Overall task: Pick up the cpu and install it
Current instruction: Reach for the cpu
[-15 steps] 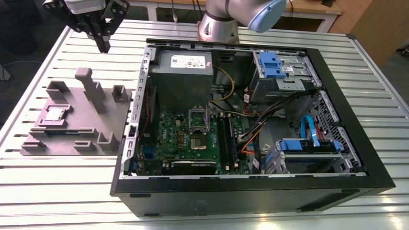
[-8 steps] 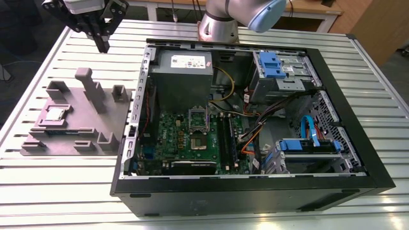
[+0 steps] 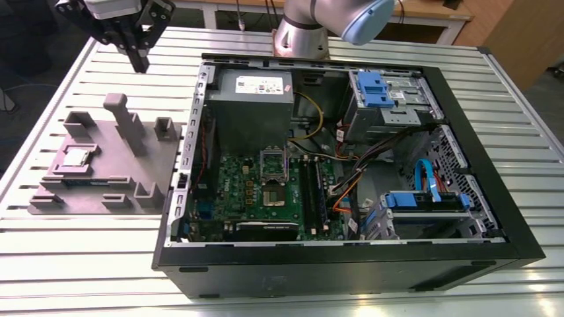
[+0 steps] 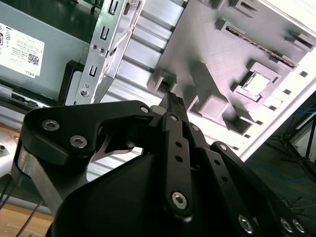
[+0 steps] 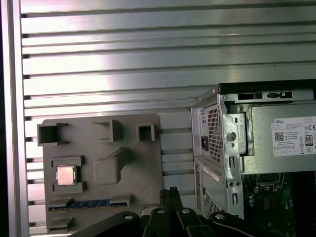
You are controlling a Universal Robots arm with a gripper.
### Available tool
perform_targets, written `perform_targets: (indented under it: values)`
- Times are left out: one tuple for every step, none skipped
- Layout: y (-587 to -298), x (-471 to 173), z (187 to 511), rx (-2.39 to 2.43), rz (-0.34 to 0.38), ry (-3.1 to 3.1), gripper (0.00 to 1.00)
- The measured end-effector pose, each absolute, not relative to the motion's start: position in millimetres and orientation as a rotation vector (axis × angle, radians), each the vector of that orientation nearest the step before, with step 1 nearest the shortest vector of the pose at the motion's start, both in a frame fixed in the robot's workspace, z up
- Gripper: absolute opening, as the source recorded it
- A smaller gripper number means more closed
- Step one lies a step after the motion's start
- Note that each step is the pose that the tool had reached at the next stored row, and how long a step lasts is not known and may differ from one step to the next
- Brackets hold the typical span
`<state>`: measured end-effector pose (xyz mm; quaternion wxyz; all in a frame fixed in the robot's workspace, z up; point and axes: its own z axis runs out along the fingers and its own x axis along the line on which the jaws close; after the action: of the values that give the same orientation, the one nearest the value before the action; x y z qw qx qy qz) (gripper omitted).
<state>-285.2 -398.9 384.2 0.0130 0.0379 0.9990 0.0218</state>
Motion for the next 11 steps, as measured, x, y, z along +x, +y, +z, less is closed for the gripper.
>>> perform_targets:
  values:
    - [-398.9, -285.9, 384.2, 0.118, 0.068, 3.113, 0.11]
    - [-398.9, -286.6, 384.2, 0.118, 0.068, 3.113, 0.11]
    - [-398.9, -286.8, 384.1, 0.118, 0.068, 3.113, 0.11]
    - [-398.9, -286.9, 384.1, 0.118, 0.068, 3.112, 0.11]
    - [-398.9, -287.1, 384.1, 0.118, 0.068, 3.112, 0.11]
    - [-398.9, -287.3, 384.1, 0.118, 0.068, 3.112, 0.11]
    - [-398.9, -287.6, 384.1, 0.118, 0.068, 3.112, 0.11]
    - [-398.9, -287.7, 384.1, 0.118, 0.068, 3.112, 0.11]
    - [-398.9, -287.9, 384.1, 0.118, 0.068, 3.112, 0.11]
    - [-398.9, -288.1, 384.1, 0.118, 0.068, 3.112, 0.11]
    - [-398.9, -288.3, 384.1, 0.118, 0.068, 3.112, 0.11]
